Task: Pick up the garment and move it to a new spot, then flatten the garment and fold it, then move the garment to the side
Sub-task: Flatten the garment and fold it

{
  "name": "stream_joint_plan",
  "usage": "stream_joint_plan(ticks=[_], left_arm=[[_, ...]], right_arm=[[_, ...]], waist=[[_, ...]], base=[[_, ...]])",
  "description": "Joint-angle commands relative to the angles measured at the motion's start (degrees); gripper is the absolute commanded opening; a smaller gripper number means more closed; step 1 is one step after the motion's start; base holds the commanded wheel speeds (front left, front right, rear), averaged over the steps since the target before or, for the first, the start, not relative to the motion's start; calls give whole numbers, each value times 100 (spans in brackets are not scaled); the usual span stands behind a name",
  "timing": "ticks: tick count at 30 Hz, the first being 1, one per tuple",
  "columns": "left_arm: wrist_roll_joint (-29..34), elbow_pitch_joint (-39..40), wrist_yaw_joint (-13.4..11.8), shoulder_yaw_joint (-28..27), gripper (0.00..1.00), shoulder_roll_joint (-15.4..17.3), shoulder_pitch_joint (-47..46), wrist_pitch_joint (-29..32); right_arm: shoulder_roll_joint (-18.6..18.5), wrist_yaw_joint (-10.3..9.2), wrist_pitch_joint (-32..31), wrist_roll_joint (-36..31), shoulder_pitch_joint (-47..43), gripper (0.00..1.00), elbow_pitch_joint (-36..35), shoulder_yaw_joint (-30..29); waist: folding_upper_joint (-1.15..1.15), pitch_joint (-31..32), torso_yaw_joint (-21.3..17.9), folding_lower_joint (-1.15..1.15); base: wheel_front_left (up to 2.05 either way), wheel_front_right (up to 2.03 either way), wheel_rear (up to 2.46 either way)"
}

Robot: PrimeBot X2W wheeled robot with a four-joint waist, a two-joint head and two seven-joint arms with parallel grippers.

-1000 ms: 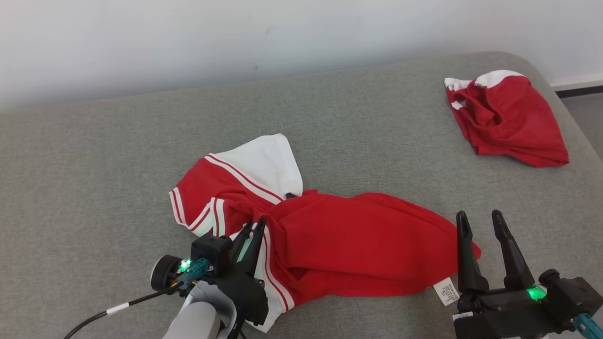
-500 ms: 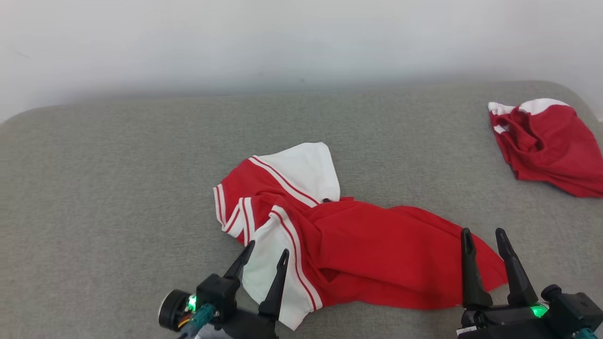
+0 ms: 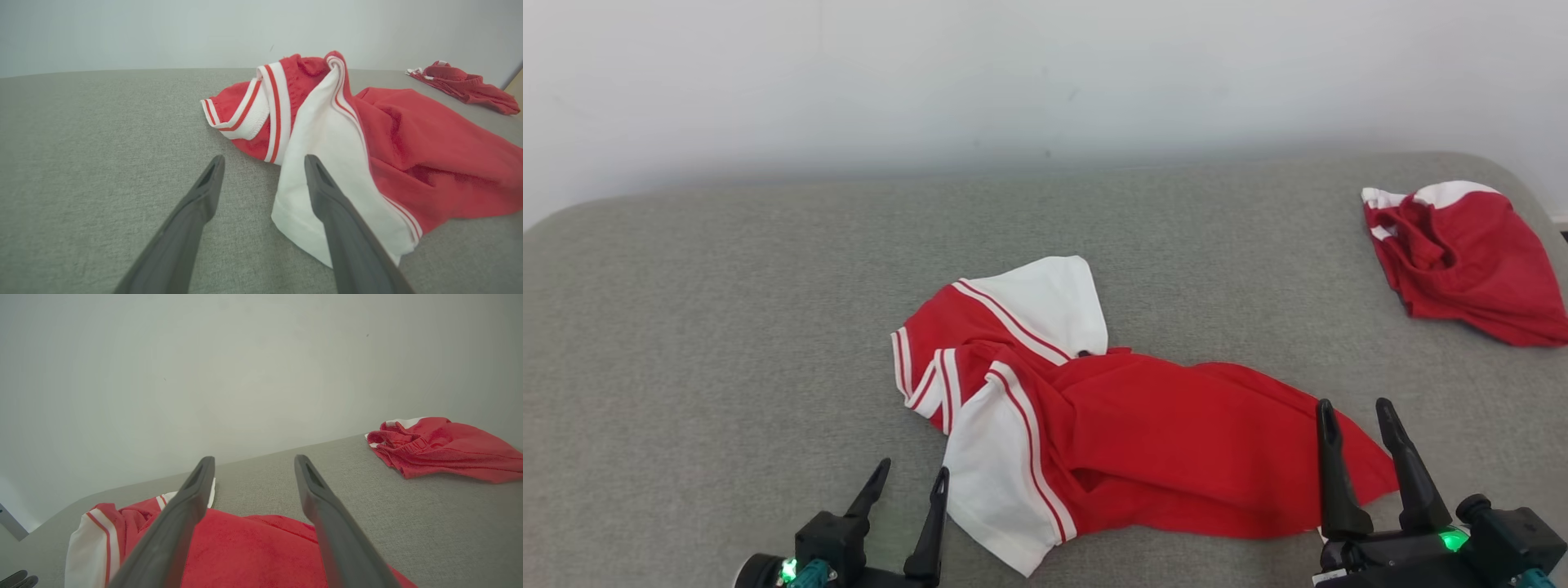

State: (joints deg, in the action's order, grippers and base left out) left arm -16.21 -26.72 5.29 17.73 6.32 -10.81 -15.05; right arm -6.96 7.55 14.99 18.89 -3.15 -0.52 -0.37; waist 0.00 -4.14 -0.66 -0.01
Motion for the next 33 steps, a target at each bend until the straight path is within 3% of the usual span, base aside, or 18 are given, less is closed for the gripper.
stream_joint_plan(ticks=[1,9,10,11,12,19,28,33], left_arm=[[23,-105,17,-8,100,-2,5,-17],[-52,-585,115,-32,100,-89,-115,-18],[-92,-645,112,-64,82,-104,-128,-17],[-97,-723,124,-66,28,-117,-131,-17],[-93,-801,142,-52,0,-123,-146,-17],[-9,-651,191,-46,0,-160,-56,-17],[278,451,116,191,0,-80,826,65],[80,951,35,301,0,-111,1475,404]], right_arm=[[-27,-16,24,34,1,100,-12,-6],[-95,-16,24,37,12,100,-41,-75],[-97,-16,24,39,5,100,-45,-81],[-98,-16,24,39,-6,100,-44,-88],[-99,-16,24,34,-20,100,-41,-102],[-55,-16,24,1,-187,100,-68,-190],[40,-16,23,36,-373,100,-46,-170],[79,-16,24,39,-436,100,-41,-189]], waist=[[0,-92,-156,1],[0,-193,-410,1],[0,-188,-424,1],[0,-178,-432,1],[0,-161,-432,1],[0,55,-173,1],[0,314,396,1],[0,352,639,1]], base=[[0,0,0],[0,0,0],[0,0,0],[0,0,0],[0,0,0],[0,0,0],[0,0,0],[0,0,0]])
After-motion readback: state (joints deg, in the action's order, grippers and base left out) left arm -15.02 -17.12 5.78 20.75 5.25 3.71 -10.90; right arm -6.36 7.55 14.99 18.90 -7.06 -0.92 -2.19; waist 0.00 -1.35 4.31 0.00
